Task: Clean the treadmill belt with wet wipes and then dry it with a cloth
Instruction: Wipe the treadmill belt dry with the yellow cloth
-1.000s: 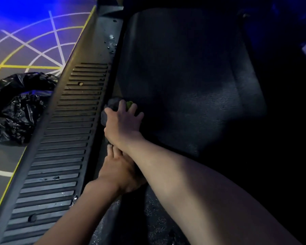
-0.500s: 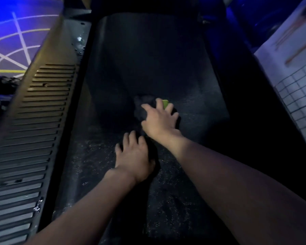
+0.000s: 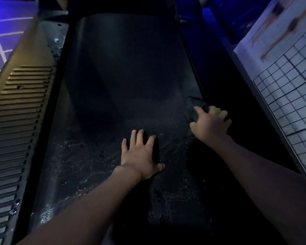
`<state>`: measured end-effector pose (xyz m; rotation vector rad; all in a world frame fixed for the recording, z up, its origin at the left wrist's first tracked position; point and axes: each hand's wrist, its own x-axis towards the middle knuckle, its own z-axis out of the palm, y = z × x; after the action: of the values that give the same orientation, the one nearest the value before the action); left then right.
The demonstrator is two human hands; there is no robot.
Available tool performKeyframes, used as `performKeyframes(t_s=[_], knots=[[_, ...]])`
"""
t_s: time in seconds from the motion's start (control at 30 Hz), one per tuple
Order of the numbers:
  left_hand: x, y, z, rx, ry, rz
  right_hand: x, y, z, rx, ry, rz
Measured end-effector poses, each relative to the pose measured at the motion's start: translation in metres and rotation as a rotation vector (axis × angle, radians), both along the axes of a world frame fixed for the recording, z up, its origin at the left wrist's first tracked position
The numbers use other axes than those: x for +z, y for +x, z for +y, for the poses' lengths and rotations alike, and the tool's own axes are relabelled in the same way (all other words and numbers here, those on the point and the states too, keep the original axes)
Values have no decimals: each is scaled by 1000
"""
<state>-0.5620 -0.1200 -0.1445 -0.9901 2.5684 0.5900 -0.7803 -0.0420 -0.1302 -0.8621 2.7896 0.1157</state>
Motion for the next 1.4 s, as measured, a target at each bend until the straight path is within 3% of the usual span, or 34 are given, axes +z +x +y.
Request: performKeyframes(t_s=[0.1, 0.3, 0.57, 0.8, 1.0, 1.2, 1.27, 1.4], knots=[[-1, 18, -11, 76, 16, 75, 0, 14, -1, -26, -31, -8], [9, 45, -25, 186, -39, -41, -3, 26, 14, 22, -162, -104], [17, 113, -48, 280, -62, -54, -9, 61, -10, -144, -208, -85], [17, 141, -54, 347, -101, 1, -11, 145, -82, 112, -182, -94], [20, 172, -59, 409, -145, -66, -8, 215, -137, 251, -148, -149], [19, 210, -67, 388, -44, 137, -2, 323, -184, 450, -227, -276], [15, 215, -70, 364, -55, 195, -2, 336, -189, 493, -213, -306], [22, 206, -66, 398, -51, 111, -3, 323, -187, 569, -193, -306]])
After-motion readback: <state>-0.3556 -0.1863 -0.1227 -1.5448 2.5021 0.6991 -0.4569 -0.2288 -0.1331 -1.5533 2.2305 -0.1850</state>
